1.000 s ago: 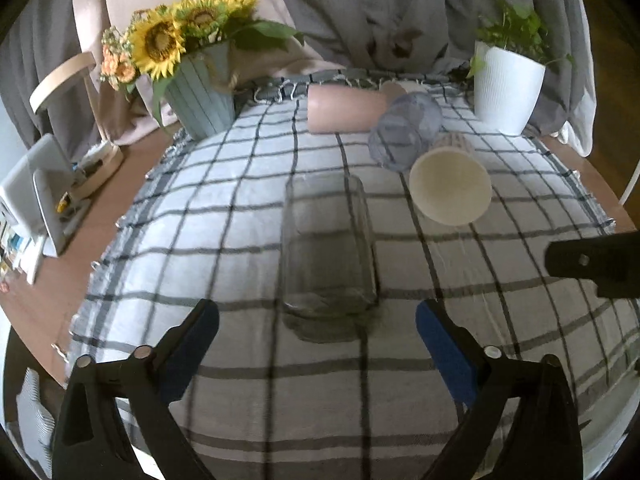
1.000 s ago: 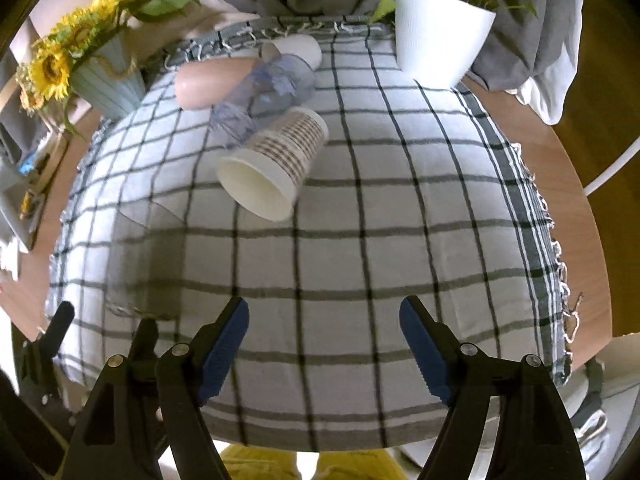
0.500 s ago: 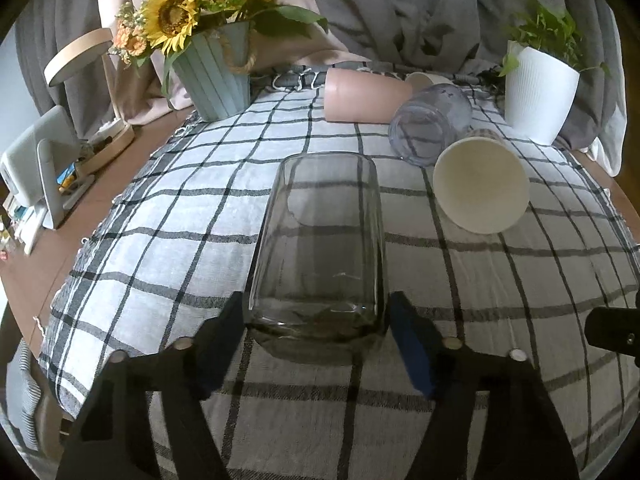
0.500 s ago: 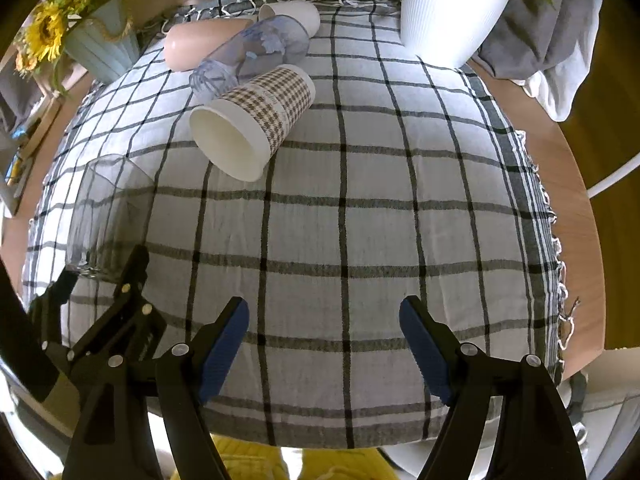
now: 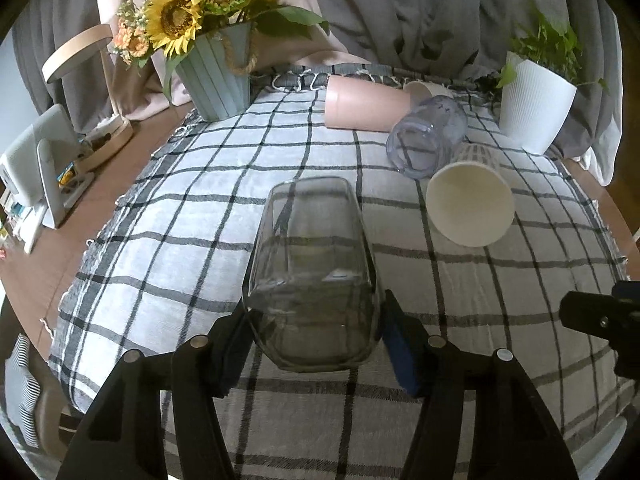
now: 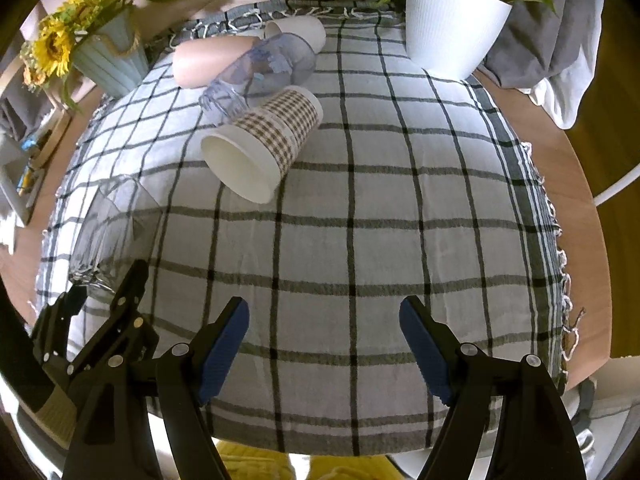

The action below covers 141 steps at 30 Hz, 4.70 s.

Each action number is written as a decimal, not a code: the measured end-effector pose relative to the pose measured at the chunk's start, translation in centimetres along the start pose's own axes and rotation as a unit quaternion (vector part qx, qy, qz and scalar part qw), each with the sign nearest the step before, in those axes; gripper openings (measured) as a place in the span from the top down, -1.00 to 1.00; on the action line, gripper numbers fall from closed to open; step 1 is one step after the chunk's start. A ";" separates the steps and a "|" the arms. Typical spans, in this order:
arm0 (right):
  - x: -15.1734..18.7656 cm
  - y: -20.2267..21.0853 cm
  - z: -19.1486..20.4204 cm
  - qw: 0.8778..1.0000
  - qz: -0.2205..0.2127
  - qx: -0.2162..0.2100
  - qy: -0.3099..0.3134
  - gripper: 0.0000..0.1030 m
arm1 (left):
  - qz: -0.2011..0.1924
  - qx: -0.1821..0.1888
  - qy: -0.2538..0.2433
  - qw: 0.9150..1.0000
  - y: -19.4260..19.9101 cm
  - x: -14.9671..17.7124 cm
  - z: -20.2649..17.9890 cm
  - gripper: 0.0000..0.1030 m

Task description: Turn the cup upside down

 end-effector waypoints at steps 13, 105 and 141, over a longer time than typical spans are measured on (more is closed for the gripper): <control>-2.1 1.2 0.9 0.999 -0.029 -0.024 -0.028 -0.51 | -0.013 0.009 -0.001 1.000 0.2 -3.2 0.9 -0.14; -3.9 16.4 7.4 0.969 -0.236 -0.052 -0.054 -0.79 | -0.103 0.026 0.008 0.994 13.5 -12.7 7.7 -1.00; -3.7 16.7 7.0 0.969 -0.238 -0.049 -0.051 -0.83 | -0.100 0.023 0.012 0.995 13.6 -12.7 7.6 -1.00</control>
Point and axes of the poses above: each gripper's, at about its wrist camera, not at the fingertips, and y roughly against the way its jaws point, z to its left, x to its underside, the point moved 7 cm from there along -y, roughly the way its jaws point, and after that the axes turned 7 degrees about -z, right-handed, at the moved point
